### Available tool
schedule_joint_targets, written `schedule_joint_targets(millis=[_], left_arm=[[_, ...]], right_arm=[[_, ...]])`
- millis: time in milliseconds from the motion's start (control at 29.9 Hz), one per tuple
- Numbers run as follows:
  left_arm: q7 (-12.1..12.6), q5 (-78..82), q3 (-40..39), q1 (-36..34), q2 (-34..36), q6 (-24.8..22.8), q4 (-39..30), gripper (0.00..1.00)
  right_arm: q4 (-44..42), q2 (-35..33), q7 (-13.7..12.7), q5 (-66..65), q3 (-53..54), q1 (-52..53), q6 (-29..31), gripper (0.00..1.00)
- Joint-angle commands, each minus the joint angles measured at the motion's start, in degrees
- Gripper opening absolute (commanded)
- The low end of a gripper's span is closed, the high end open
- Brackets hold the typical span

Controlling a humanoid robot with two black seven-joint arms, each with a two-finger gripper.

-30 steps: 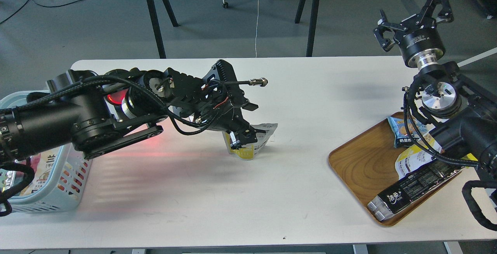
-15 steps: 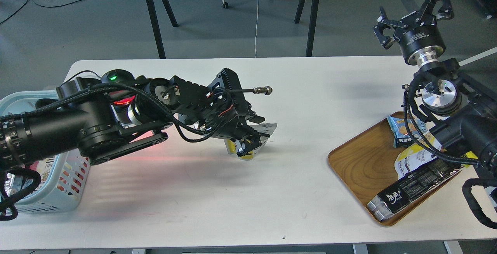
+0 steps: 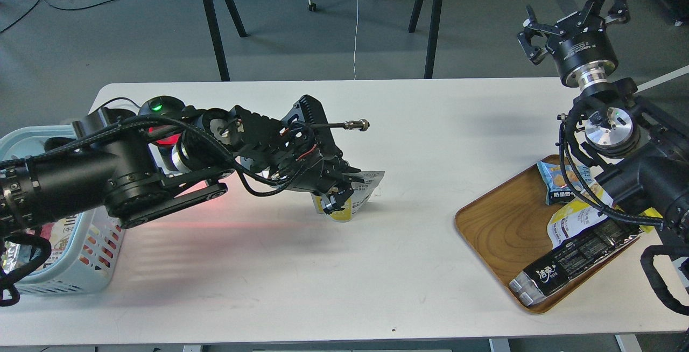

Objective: Scan snack and place in basket
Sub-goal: 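Lift the pouch and carry it past the barcode scanner, then move the pouch over the blue basket and drop it in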

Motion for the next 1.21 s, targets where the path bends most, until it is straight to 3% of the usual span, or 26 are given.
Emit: schedule_joint_targets(millis=[0, 167, 301, 469, 636, 837, 1172], left_arm=[[0.0, 0.0, 0.0, 0.1, 0.1, 0.0, -0.2, 0.0], [-0.1, 0.0, -0.2, -0.1, 0.6, 0.0, -0.7, 0.0], [-0.8, 0.0, -1.2, -0.3, 4.8, 0.0, -4.2, 0.0], [-4.1, 0.0, -6.6, -0.1, 11.3, 0.0, -8.3, 0.0], [-8.8, 0.0, -8.8, 0.0, 19.7, 0.0, -10.0, 0.0], [-10.2, 0.0, -8.5, 0.2, 29.4, 0.0, -9.9, 0.0], [-10.9, 0.0, -8.3, 2.4, 34.1, 0.0, -9.4, 0.0]], right_arm=[[0.0, -0.1, 0.1, 0.0, 0.0, 0.2, 0.0, 1.0], [0.0, -0.5, 0.1, 0.0, 0.1, 0.3, 0.0, 1.0], [-0.1, -0.9, 0.1, 0.0, 0.0, 0.3, 0.0, 1.0], [-0.2, -1.5, 0.1, 0.0, 0.0, 0.3, 0.0, 1.0], [-0.2, -1.5, 0.1, 0.0, 0.0, 0.3, 0.0, 1.0], [-0.1, -1.4, 0.1, 0.0, 0.0, 0.9, 0.0, 1.0], [-0.1, -1.1, 0.1, 0.0, 0.0, 2.0, 0.0, 1.0]])
